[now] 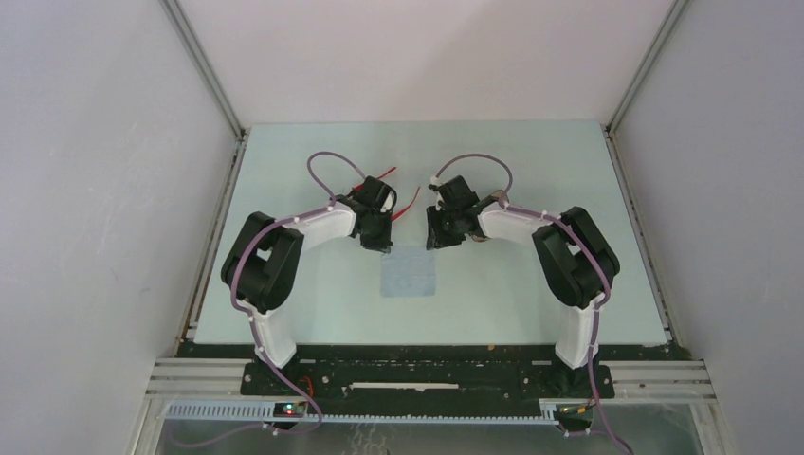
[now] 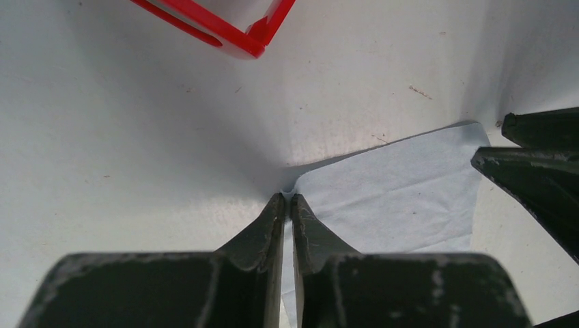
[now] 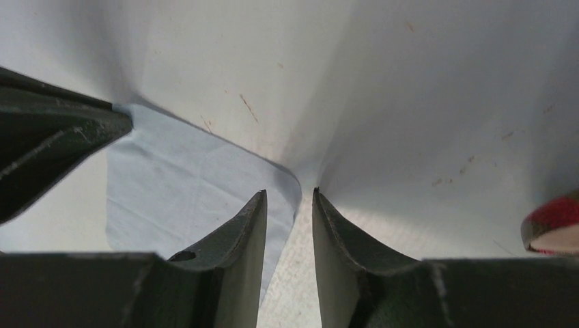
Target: Organize the sunglasses
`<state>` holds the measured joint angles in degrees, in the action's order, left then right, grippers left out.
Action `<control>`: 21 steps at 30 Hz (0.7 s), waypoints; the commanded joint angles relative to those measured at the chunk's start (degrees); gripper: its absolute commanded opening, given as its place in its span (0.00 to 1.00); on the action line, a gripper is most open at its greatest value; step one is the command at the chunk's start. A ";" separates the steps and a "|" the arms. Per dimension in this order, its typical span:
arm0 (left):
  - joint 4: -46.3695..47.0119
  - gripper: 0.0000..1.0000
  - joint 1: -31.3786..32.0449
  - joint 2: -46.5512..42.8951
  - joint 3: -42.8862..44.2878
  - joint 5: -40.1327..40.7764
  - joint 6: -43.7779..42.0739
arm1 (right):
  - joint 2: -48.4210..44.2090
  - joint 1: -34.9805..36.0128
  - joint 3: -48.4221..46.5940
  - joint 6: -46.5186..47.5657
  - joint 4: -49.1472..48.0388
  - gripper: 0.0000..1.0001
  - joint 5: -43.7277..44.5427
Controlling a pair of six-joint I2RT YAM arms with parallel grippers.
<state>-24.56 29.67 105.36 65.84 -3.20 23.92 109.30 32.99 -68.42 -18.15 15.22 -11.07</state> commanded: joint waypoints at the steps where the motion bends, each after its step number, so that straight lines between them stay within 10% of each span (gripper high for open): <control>1: 1.13 0.12 0.48 -0.07 1.84 0.21 -0.89 | 1.84 0.31 -4.08 -0.16 0.65 0.37 0.37; 12: 1.35 0.00 0.48 0.02 2.01 -0.31 -0.65 | 2.34 1.10 -4.09 -0.15 1.73 0.21 0.43; 21: 1.33 0.00 0.45 0.19 2.36 -1.10 -0.63 | 1.55 2.16 -3.37 0.23 1.30 0.30 1.13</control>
<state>-24.53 29.67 105.36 65.84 -3.42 23.94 111.26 34.37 -70.78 -18.15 16.86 -10.90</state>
